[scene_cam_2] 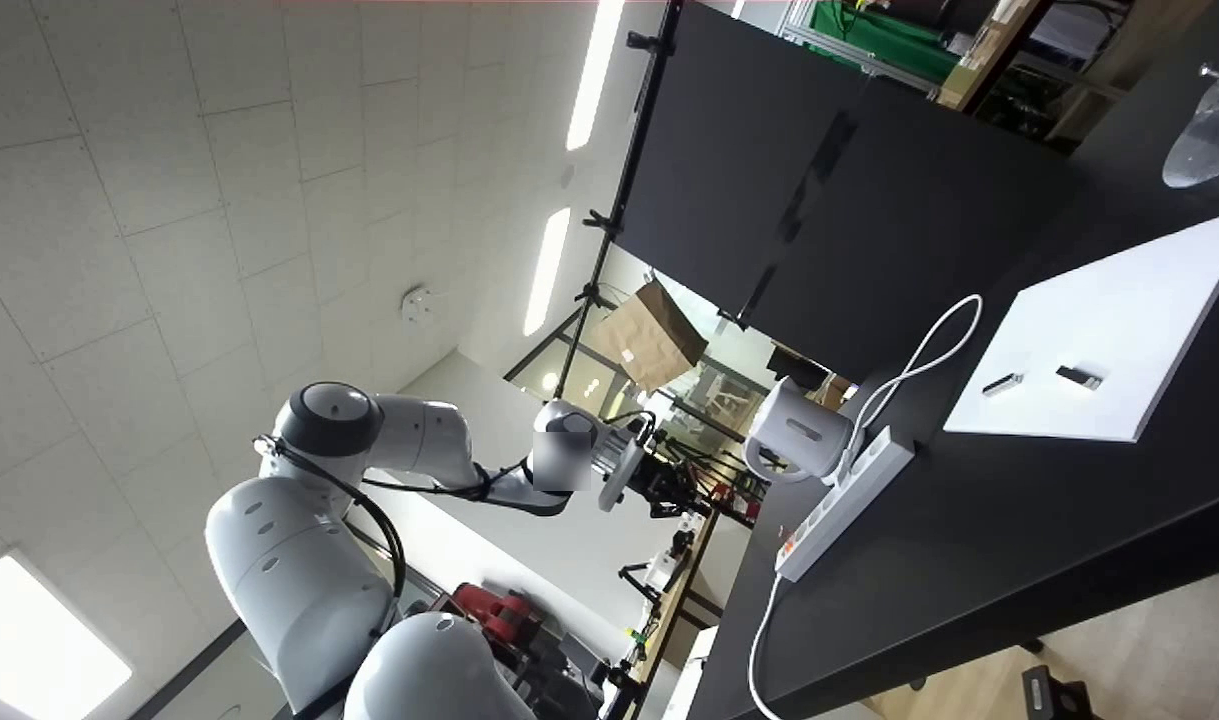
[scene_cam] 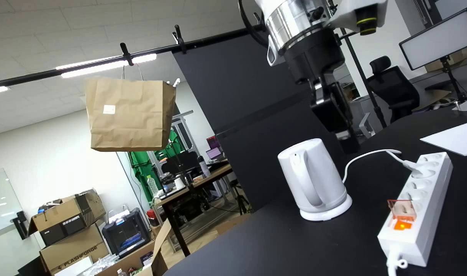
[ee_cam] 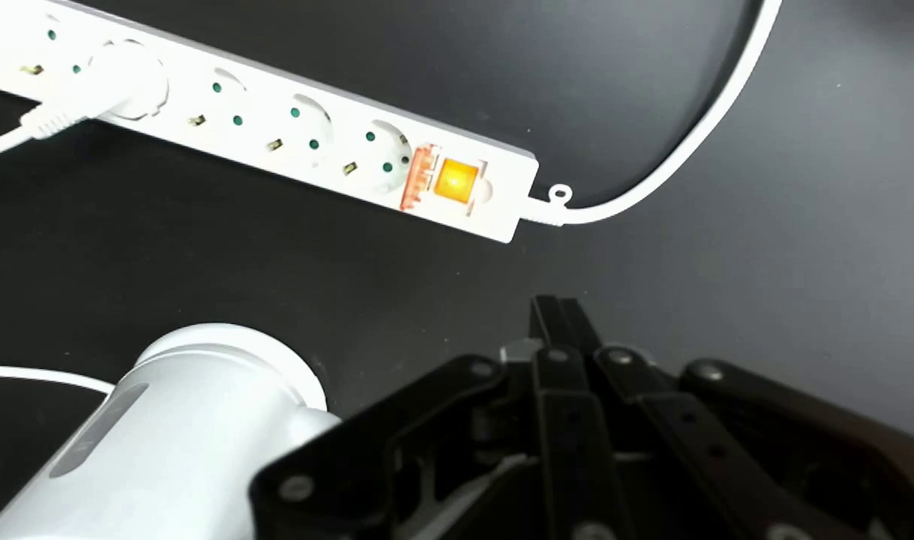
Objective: Turn off the switch on the adapter
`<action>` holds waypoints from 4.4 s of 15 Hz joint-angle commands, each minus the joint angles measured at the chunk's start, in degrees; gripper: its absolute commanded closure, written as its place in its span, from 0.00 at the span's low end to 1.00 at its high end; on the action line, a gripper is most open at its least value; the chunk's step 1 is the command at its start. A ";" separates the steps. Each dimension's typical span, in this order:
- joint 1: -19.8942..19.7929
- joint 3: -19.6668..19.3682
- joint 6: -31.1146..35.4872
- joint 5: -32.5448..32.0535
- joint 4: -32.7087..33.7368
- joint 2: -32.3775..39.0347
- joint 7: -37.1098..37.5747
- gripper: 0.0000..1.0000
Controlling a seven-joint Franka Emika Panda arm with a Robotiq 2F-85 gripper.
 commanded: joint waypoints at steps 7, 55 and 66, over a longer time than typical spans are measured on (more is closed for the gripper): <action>0.12 -0.48 9.49 -1.43 -8.35 0.15 -0.18 1.00; 7.23 -11.62 32.06 -10.36 -11.80 11.18 12.67 1.00; 9.41 -13.01 32.41 -7.58 -10.75 11.56 18.08 1.00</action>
